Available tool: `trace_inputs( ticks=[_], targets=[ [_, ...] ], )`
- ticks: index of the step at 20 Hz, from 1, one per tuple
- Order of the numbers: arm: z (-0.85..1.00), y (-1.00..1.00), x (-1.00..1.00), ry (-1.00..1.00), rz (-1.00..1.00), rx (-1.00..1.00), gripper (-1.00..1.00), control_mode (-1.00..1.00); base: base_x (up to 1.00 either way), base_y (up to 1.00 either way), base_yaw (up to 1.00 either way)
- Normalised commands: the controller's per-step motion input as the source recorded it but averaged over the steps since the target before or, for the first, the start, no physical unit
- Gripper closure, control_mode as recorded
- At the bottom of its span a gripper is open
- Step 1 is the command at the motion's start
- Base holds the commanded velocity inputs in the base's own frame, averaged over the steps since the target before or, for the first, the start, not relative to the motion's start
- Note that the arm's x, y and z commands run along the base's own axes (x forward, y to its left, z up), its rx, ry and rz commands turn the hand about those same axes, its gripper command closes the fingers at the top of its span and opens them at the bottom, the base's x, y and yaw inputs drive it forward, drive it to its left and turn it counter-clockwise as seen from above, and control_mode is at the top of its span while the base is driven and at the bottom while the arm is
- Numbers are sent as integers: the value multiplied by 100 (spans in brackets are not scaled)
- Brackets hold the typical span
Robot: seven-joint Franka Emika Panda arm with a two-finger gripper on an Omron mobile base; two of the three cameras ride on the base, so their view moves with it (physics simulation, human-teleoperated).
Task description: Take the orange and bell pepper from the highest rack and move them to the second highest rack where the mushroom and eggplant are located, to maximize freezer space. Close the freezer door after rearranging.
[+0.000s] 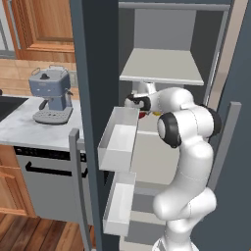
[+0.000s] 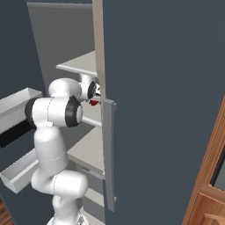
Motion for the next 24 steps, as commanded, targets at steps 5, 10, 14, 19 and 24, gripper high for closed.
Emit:
trace_inputs(
  ticks=[5,10,14,19,24],
  targets=[
    [0,0,-21,-7,0,4,-100,-100,0,0,0],
    [0,-3,-41,0,0,0,-100,-100,0,0,0],
    [4,0,-47,-2,0,1,-100,-100,0,0,0],
    [12,0,-64,-2,0,1,-100,-100,0,0,0],
    [17,-2,-75,-6,0,3,-100,-100,0,0,0]
  ],
)
